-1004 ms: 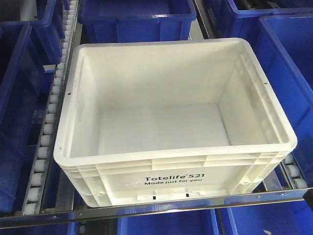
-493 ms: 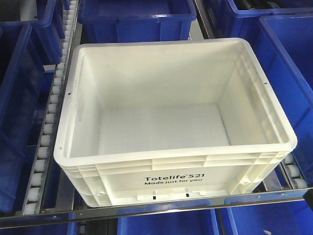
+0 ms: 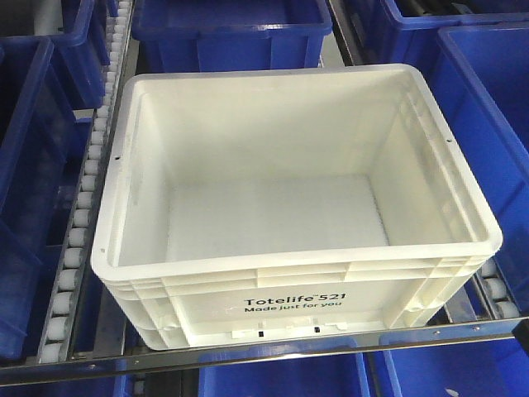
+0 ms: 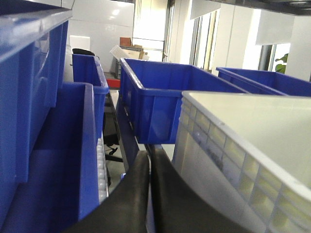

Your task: Move bin from left to right shelf

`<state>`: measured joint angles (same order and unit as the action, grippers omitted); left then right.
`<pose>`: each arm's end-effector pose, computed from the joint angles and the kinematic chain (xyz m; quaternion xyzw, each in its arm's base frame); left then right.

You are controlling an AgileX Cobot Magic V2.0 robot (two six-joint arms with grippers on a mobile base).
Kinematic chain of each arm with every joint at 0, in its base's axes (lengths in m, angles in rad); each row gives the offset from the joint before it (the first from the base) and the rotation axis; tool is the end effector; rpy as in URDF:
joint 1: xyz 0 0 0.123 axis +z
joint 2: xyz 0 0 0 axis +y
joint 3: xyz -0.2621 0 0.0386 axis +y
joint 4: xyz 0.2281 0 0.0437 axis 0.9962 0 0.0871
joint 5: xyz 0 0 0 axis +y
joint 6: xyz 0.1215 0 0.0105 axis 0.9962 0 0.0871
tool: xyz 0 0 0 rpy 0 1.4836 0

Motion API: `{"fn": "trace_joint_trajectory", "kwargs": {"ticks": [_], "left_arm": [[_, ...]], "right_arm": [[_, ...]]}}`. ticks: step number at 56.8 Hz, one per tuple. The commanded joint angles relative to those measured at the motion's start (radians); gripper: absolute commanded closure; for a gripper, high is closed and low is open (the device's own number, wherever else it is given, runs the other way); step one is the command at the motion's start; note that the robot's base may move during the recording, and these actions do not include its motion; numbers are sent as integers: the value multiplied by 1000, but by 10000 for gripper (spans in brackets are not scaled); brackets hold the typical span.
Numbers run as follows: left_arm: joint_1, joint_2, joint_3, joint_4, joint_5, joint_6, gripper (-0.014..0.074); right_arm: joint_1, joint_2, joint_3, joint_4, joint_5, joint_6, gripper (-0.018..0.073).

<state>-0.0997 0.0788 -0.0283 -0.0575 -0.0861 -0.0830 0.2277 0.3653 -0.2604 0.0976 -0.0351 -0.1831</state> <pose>0.0924 -0.0086 0.2290 -0.0153 0.6623 -0.0880 0.7439 0.1193 0.0272 0.2742 -0.1081 0.6926 0.0494 0.7115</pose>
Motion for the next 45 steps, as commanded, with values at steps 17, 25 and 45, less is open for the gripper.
{"fn": "trace_joint_trajectory", "kwargs": {"ticks": [17, 25, 45], "left_arm": [[-2, -41, 74, -7, -20, 45, 603], [-2, -47, 74, -1, 33, 65, 603], [-2, -103, 74, -1, 58, 73, 603]], "right_arm": [[3, 5, -29, -2, -79, -11, 567], [3, 5, -29, -2, -79, -11, 567], [3, 5, -29, -2, -79, -11, 567]]}}
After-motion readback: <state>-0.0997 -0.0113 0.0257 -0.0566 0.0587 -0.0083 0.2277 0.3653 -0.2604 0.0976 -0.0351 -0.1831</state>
